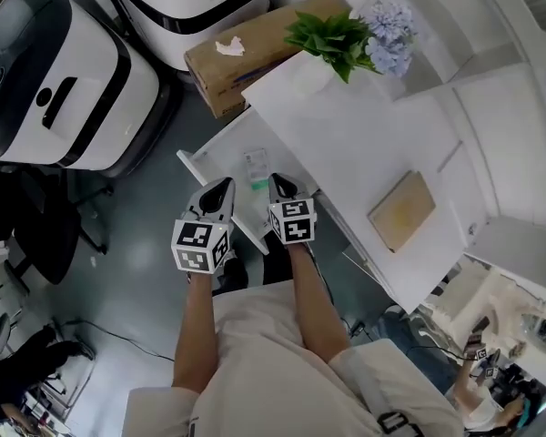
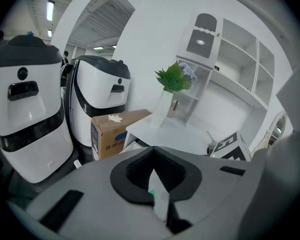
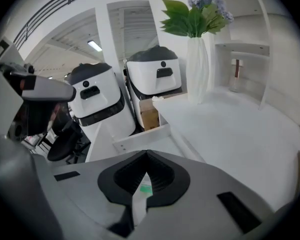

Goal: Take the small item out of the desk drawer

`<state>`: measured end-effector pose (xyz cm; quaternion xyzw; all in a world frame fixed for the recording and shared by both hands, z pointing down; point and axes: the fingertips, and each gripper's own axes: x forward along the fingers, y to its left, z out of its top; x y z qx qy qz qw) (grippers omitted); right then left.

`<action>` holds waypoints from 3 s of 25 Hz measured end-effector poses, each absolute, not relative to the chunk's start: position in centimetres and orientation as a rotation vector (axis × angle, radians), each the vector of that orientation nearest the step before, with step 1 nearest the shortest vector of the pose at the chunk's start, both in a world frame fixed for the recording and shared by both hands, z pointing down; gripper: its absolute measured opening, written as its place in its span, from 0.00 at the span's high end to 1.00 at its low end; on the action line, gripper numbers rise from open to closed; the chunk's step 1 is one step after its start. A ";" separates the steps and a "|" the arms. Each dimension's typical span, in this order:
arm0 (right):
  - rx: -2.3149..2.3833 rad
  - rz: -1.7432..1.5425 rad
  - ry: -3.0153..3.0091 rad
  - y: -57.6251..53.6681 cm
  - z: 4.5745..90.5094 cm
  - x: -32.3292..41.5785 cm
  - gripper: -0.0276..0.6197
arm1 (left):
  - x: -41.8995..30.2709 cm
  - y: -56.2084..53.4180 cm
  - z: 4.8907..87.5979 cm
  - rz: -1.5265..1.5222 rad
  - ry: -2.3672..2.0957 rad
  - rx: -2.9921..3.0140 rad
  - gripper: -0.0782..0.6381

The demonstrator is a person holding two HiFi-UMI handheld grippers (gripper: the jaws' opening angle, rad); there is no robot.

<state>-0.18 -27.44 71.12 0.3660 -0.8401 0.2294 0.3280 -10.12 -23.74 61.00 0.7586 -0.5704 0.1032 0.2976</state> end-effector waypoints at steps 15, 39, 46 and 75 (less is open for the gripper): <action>0.806 0.680 -2.045 -28.1 81.4 -2.7 0.90 | -9.8 -23.6 63.7 0.372 -1.545 1.963 0.87; 0.871 0.793 -1.910 -30.1 91.2 -3.0 0.41 | -11.2 -21.3 68.9 0.406 -1.526 1.859 0.87; 0.871 0.790 -1.867 -30.4 93.2 -4.1 0.36 | -11.5 -21.1 69.4 0.386 -1.532 1.841 0.87; 0.847 0.733 -1.990 -29.0 88.1 -3.4 0.39 | -11.4 -19.1 68.1 0.322 -1.492 1.907 0.87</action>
